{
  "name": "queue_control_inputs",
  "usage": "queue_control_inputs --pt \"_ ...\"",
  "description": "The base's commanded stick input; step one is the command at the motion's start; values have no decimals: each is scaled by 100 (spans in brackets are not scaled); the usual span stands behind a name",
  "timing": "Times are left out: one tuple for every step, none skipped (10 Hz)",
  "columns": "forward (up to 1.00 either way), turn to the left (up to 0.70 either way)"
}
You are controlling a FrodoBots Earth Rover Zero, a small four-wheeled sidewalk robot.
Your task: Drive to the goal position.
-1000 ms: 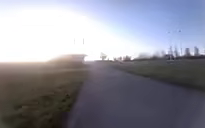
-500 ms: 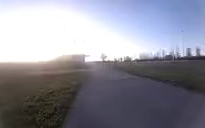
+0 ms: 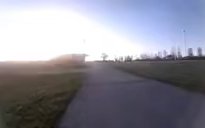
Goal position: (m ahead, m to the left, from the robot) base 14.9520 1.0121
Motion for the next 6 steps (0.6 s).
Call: queue_control_inputs --pt "100 0" --pt "100 0" --pt "100 0" --pt "100 0" --pt "100 0" --pt "100 0"
